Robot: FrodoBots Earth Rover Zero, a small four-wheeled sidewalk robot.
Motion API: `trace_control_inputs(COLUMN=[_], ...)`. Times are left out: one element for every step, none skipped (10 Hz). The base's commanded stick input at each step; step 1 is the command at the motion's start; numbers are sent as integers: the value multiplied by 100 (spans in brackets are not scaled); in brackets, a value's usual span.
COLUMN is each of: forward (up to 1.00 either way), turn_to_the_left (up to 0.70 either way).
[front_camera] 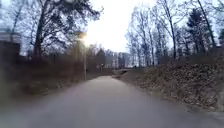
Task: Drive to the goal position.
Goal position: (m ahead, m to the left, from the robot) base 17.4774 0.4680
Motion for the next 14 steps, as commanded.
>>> trace_control_inputs(forward=[100, 100, 100, 100, 100, 62, 17, 100, 100, 100, 100, 100, 100, 100], turn_to_the_left=[0, 0, 0, 0, 0, 0, 0, 0, 0, 0, 0, 0, 0, 0])
